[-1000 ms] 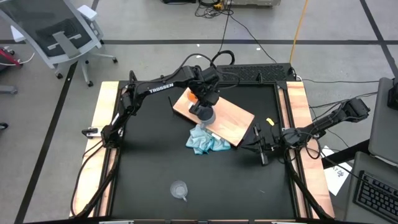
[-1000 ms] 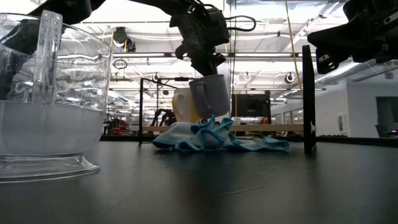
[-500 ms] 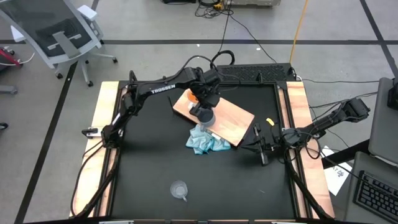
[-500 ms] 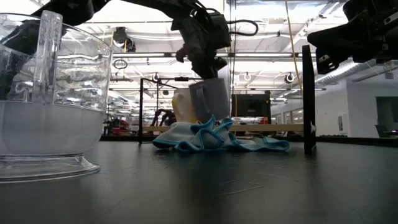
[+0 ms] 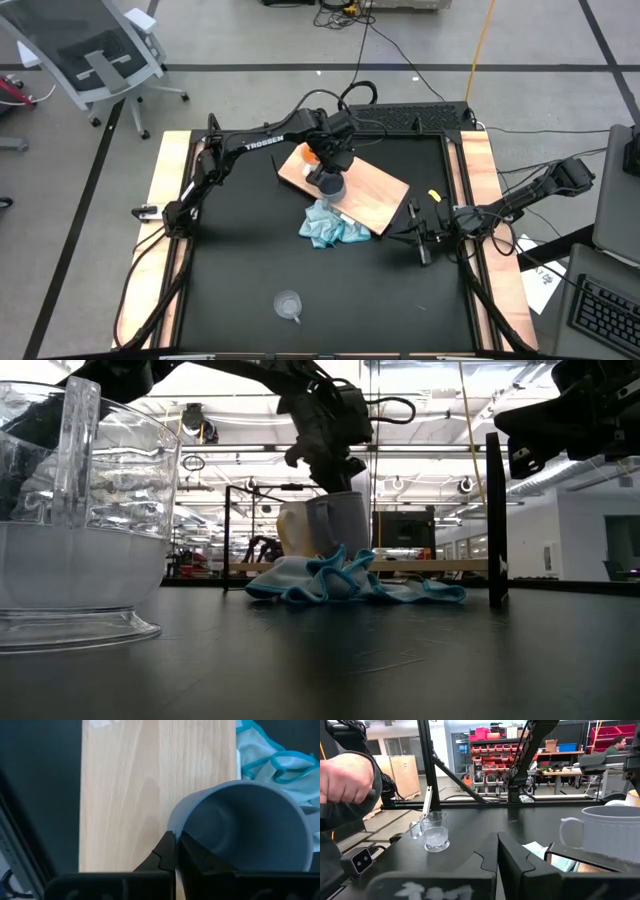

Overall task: Stack small to large cups/mugs on shelf
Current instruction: Put the gray mug on the shelf

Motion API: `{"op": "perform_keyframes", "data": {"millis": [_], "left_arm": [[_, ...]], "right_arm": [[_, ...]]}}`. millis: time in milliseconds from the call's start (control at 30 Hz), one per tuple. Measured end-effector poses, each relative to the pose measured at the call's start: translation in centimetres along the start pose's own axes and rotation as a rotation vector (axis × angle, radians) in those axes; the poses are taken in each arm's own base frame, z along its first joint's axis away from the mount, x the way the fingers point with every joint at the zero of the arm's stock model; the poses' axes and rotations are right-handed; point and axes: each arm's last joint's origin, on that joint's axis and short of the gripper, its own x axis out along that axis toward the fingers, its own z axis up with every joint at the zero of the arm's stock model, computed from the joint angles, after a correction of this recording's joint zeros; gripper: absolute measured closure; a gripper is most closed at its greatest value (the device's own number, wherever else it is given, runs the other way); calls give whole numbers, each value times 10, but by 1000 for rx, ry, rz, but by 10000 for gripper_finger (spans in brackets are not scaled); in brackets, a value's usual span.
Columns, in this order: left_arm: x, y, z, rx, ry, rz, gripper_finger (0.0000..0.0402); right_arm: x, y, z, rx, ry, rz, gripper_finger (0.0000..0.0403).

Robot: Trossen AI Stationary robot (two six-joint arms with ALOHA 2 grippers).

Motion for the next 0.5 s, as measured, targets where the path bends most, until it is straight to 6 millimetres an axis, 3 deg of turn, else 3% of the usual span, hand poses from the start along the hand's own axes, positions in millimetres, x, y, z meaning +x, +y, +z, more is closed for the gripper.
{"op": "perform_keyframes", "data": {"millis": [500], "left_arm": [[13, 4, -1, 20, -13, -20, 396]], "right_arm": [[0, 0, -1, -4, 5, 0, 403]]}}
